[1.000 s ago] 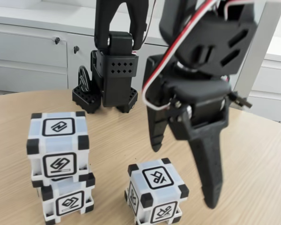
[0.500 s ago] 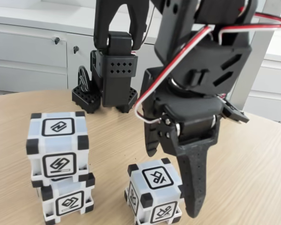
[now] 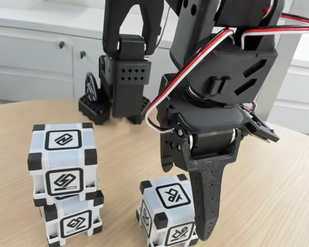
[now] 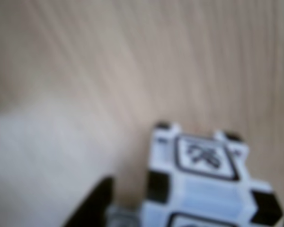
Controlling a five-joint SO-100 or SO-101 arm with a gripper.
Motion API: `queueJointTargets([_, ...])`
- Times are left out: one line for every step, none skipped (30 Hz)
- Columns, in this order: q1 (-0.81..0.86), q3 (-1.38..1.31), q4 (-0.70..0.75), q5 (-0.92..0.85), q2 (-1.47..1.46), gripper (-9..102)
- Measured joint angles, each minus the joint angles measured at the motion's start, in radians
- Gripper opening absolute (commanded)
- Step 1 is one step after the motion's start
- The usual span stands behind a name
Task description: Stack cubes from left to right.
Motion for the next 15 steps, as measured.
queueJointTargets([0.0, 0.0, 0.0, 0.0, -0.009, 38])
queueJointTargets([0.0, 0.0, 0.0, 0.0, -0.023, 38])
queueJointTargets([0.0, 0.0, 0.0, -0.002, -0.037, 38])
queueJointTargets([0.0, 0.0, 0.0, -0.006, -0.054, 38])
queueJointTargets([0.0, 0.0, 0.0, -0.014, -0.069, 38])
queueJointTargets([0.0, 0.0, -0.005, -0.014, -0.083, 37])
queueJointTargets([0.0, 0.0, -0.009, -0.014, -0.092, 37])
queueJointTargets([0.0, 0.0, -0.012, -0.014, -0.097, 36])
queueJointTargets([0.0, 0.0, -0.014, -0.014, -0.098, 36])
queueJointTargets([0.002, 0.0, -0.014, -0.014, -0.1, 34])
queueJointTargets([0.002, 0.0, -0.014, -0.014, -0.1, 33])
queueJointTargets([0.002, 0.0, -0.014, -0.014, -0.1, 32])
queueJointTargets([0.002, 0.0, -0.014, -0.014, -0.1, 30])
queueJointTargets([0.002, 0.0, -0.014, -0.014, -0.1, 29])
queueJointTargets([0.002, 0.0, -0.014, -0.014, -0.1, 27])
